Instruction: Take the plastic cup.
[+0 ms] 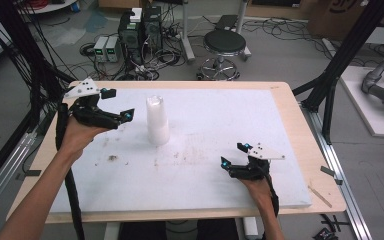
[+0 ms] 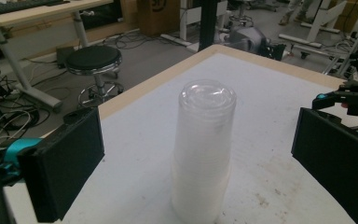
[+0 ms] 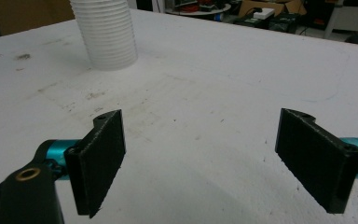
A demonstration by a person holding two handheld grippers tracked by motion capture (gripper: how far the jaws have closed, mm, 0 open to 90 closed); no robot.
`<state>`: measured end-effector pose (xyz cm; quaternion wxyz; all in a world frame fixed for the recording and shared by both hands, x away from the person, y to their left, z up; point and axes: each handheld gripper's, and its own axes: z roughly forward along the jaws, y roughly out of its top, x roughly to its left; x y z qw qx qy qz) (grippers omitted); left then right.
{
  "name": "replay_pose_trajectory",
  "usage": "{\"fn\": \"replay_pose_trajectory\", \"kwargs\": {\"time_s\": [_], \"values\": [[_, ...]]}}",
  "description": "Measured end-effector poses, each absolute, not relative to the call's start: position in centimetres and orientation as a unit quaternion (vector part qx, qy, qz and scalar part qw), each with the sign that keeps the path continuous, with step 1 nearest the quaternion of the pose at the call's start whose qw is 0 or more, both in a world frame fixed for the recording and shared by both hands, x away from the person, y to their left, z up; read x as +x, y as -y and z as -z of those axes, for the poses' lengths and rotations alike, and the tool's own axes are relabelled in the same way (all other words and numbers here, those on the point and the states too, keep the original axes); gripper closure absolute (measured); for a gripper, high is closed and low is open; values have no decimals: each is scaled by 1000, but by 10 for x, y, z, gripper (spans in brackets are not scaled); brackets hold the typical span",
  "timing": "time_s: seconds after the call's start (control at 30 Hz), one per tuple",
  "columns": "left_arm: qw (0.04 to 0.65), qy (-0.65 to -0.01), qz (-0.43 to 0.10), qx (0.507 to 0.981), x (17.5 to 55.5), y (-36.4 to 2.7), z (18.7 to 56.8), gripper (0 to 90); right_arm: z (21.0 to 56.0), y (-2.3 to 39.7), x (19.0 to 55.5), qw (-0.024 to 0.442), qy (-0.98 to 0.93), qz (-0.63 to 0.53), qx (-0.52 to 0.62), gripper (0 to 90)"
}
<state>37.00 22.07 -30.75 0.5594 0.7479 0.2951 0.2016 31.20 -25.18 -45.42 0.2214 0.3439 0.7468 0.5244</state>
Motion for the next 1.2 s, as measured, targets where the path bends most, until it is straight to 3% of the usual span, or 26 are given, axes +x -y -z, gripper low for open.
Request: {"fn": "replay_pose_trajectory", "kwargs": {"time_s": [0.63,1.2], "values": [[510,-281,-153,798,417,-172,301,22,454,251,311,224,-747,-523,344,159],[433,-290,-127,844,435,-145,328,22,454,251,311,224,-748,-523,343,159]]}}
